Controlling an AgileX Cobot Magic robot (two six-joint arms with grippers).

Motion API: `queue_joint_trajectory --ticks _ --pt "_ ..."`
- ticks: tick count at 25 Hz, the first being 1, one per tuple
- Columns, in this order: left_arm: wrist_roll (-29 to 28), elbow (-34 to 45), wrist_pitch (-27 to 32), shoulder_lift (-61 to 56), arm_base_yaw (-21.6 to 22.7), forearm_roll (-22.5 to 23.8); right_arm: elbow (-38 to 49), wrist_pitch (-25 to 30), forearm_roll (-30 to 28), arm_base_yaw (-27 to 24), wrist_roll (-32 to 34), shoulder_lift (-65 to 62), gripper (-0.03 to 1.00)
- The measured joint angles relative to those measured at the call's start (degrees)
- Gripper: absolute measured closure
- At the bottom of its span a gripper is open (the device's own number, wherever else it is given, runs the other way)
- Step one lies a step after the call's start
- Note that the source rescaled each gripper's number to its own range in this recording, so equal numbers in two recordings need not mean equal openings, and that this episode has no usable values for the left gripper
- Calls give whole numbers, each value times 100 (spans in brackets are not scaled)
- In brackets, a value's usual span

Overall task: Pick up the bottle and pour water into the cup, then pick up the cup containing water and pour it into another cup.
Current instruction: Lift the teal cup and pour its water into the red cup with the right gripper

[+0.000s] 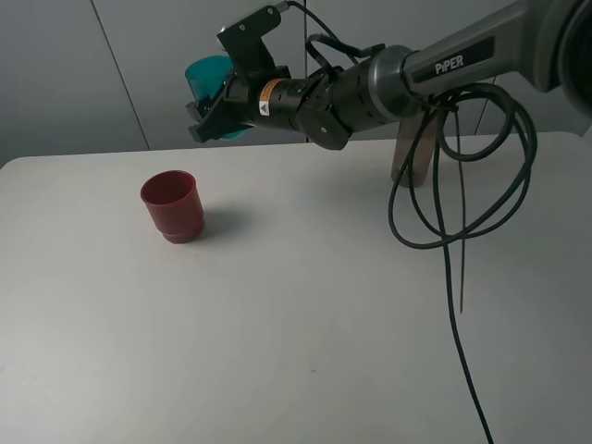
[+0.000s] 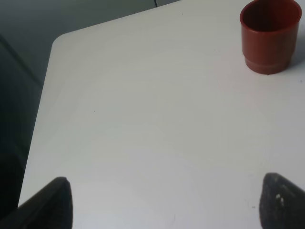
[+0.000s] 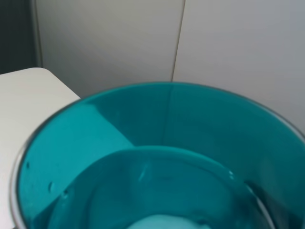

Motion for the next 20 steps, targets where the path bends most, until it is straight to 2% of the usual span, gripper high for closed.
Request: queue_joint_trajectory --ticks 5,13,20 --pt "0 0 0 0 0 0 -664 54 0 143 9 462 94" --pt "-10 0 0 0 0 0 -1587 532 0 270 -13 1054 94" --pt "-10 0 0 0 0 0 -1676 620 -160 283 -867 1154 94"
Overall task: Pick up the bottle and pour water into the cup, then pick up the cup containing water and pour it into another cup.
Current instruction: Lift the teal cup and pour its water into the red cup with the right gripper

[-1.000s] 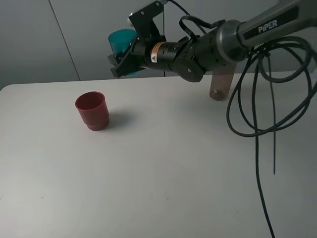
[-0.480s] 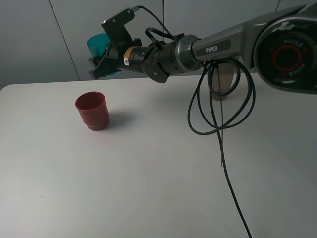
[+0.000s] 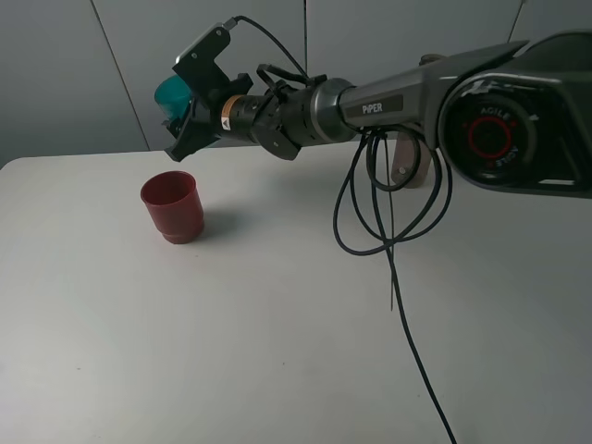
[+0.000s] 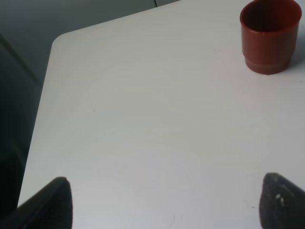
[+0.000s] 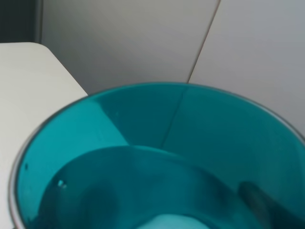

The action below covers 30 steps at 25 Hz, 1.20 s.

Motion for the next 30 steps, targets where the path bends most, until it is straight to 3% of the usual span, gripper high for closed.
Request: queue_joint_trajectory --ticks 7,17,23,30 --pt "0 0 0 0 0 0 0 0 -179 3 -615 0 94" --pt "0 0 0 0 0 0 0 -56 -755 12 -676 0 94" --pt "0 0 0 0 0 0 0 -447 -908 12 -676 198 94" --pt "11 0 0 0 0 0 10 -458 -1029 12 -676 363 94"
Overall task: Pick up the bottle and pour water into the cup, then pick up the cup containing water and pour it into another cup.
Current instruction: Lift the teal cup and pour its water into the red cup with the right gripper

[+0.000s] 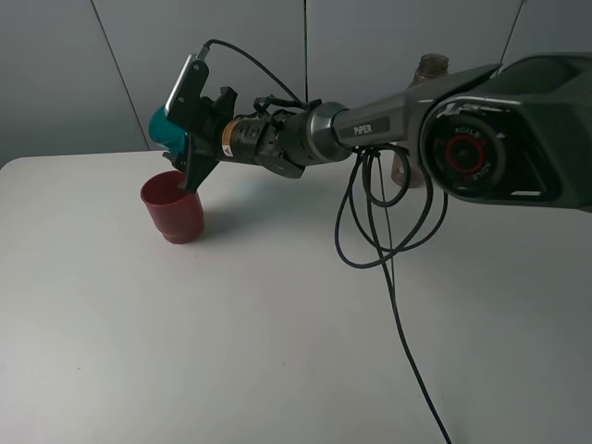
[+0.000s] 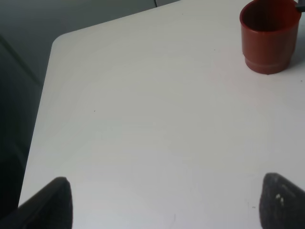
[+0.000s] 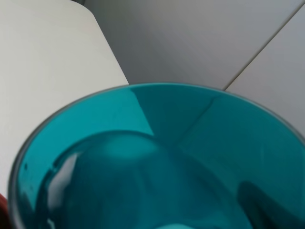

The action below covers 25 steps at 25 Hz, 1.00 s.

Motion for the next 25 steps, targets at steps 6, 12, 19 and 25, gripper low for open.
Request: queue_joint_trajectory --ticks 6,12,19,25 --pt "0 0 0 0 0 0 0 -23 -10 0 0 13 94" --pt "0 0 0 0 0 0 0 -35 -25 -11 -52 13 94" --pt "0 0 0 0 0 0 0 -207 -25 -56 -497 13 94" --pt "0 0 0 0 0 0 0 -339 -143 -69 -572 13 94"
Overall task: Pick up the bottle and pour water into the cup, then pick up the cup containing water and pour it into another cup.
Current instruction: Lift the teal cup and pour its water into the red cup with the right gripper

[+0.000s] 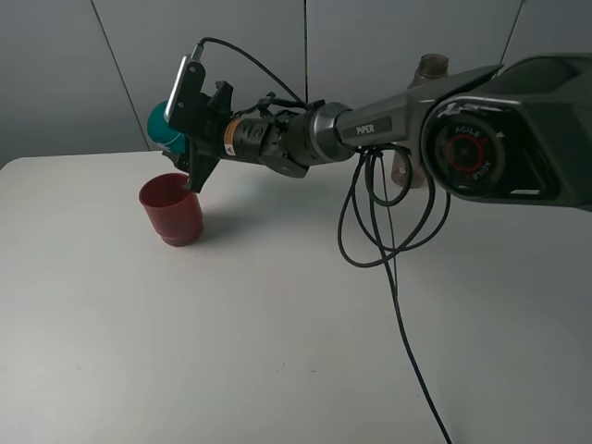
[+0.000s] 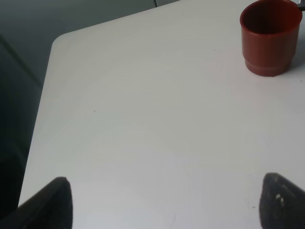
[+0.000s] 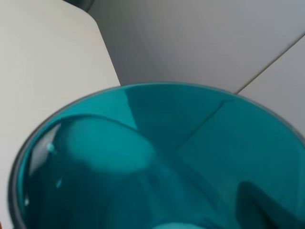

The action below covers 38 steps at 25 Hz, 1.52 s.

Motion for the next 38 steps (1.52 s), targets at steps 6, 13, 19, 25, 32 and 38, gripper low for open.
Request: queue_joint_trajectory --ticks 6,13,19,25,32,38 --pt "0 0 0 0 0 0 0 0 -19 -67 -24 0 94" --pt "0 0 0 0 0 0 10 0 -46 -77 -24 -22 94" --pt "0 0 0 0 0 0 10 10 -321 -89 213 -42 94" --pt "0 0 0 0 0 0 10 10 -459 -89 317 -42 94" --pt "-13 0 0 0 0 0 10 10 -593 -90 445 -42 94" --pt "-13 0 0 0 0 0 10 10 -646 -90 380 -42 94"
